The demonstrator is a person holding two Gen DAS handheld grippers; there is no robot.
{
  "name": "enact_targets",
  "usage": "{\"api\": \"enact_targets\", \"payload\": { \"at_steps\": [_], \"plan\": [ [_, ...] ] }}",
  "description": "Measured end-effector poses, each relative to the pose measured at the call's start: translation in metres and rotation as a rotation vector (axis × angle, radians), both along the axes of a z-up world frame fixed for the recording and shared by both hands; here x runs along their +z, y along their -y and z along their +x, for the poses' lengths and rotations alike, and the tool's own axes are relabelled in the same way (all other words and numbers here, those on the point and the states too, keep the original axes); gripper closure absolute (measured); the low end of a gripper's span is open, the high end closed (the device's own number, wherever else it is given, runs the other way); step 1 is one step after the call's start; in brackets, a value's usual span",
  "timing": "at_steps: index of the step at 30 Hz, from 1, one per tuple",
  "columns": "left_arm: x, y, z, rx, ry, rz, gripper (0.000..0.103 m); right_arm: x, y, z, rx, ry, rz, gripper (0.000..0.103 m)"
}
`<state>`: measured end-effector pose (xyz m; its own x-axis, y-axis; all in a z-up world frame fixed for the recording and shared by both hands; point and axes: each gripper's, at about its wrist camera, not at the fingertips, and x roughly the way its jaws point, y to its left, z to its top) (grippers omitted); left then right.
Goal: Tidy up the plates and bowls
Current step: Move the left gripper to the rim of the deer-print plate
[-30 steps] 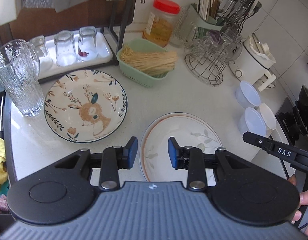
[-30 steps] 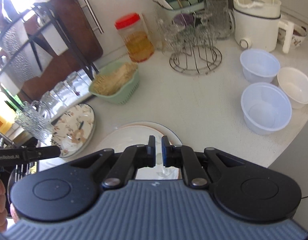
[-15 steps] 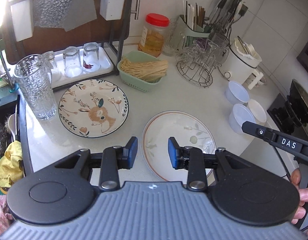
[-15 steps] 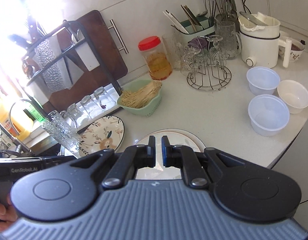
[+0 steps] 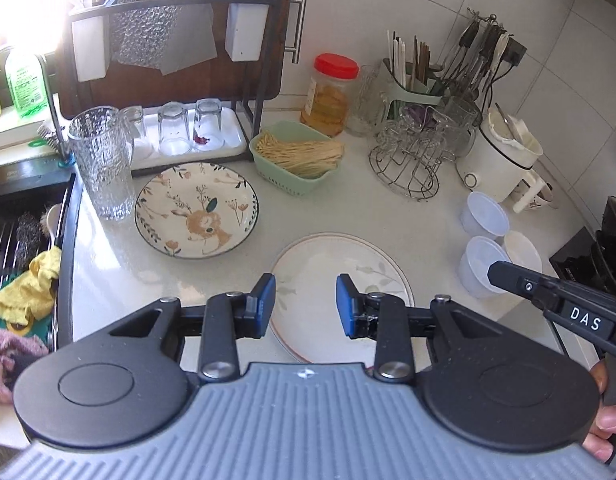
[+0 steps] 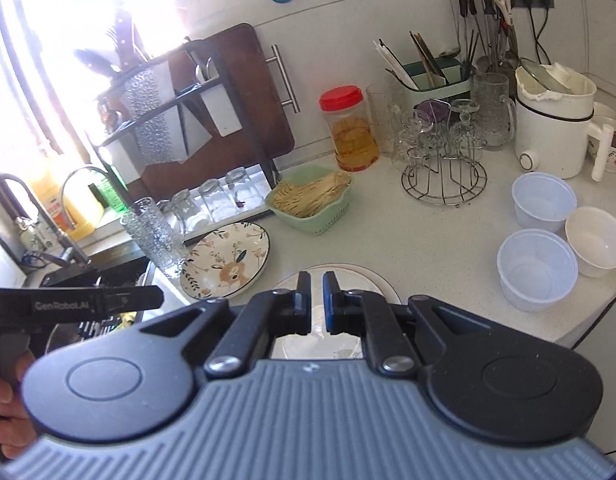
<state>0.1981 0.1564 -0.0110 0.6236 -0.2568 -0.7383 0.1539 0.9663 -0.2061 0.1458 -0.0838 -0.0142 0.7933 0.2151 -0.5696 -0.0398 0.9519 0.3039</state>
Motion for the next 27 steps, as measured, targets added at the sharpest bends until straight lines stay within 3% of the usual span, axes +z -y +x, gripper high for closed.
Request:
{"api": "enact_targets", "payload": {
  "at_steps": [12,27],
  "plan": [
    [0.007,0.055,-0.045,0.084,0.015,0.035,0.062,-0.006,0.041,-0.025,0.135,0.016,-0.032,0.092],
    [-0.004,0.071,-0.057,0.106,0.003,0.067,0.051,-0.016,0.052,-0.037,0.217,0.024,-0.039,0.092]
  ]
}}
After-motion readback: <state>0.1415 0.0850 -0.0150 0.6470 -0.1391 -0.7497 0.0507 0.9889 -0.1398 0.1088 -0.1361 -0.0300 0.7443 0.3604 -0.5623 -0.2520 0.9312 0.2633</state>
